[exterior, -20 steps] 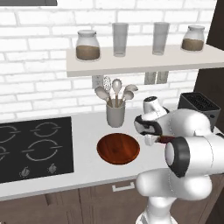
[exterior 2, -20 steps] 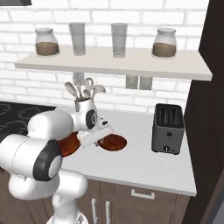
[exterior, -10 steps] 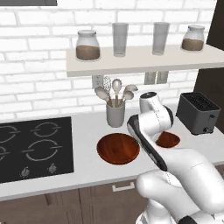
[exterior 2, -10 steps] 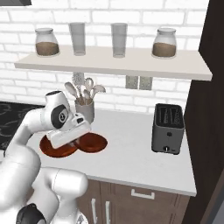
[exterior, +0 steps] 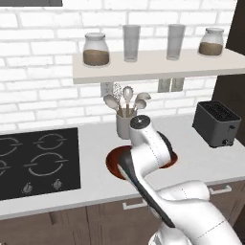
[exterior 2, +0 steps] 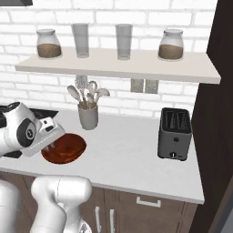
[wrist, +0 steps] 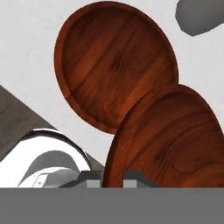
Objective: Pick up the bowls on the counter and stack them on top of one another in the open cabinet. Place the smaller bowl on top of the larger bowl.
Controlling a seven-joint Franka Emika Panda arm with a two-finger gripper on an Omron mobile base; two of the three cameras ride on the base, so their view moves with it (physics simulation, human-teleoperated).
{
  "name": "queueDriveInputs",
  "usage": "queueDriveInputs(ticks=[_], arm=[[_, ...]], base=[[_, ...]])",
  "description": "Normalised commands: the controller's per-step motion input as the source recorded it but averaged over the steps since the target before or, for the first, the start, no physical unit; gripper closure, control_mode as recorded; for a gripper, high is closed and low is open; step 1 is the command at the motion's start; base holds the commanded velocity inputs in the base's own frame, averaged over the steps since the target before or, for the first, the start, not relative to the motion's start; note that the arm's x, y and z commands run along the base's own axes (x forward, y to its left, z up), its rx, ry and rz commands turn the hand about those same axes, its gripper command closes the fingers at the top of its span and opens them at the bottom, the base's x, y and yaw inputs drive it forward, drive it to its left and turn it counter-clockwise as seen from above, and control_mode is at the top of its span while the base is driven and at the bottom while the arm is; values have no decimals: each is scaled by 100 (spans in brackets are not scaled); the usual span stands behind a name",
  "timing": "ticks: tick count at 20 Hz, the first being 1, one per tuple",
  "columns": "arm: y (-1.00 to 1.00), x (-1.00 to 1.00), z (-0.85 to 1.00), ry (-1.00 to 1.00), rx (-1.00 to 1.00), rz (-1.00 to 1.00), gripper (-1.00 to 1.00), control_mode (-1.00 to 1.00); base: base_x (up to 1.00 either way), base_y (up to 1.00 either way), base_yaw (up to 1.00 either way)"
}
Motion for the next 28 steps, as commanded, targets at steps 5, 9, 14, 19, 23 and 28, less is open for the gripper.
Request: queueDriveInputs(ticks=[5, 9, 14, 19, 23, 28], arm=[[82, 65, -8, -2, 0, 0, 100, -100], [36, 83, -35, 0, 0, 0, 100, -100], [5, 38, -41, 0, 0, 0, 100, -100], [2, -4, -18, -1, 0, -5, -100, -100], [0, 0, 10, -6, 0, -9, -100, -100], [21, -32, 81, -8, 0, -3, -100, -100]], base=[[0, 0, 0], [0, 0, 0], [0, 0, 0], [0, 0, 0], [0, 0, 0], [0, 0, 0]])
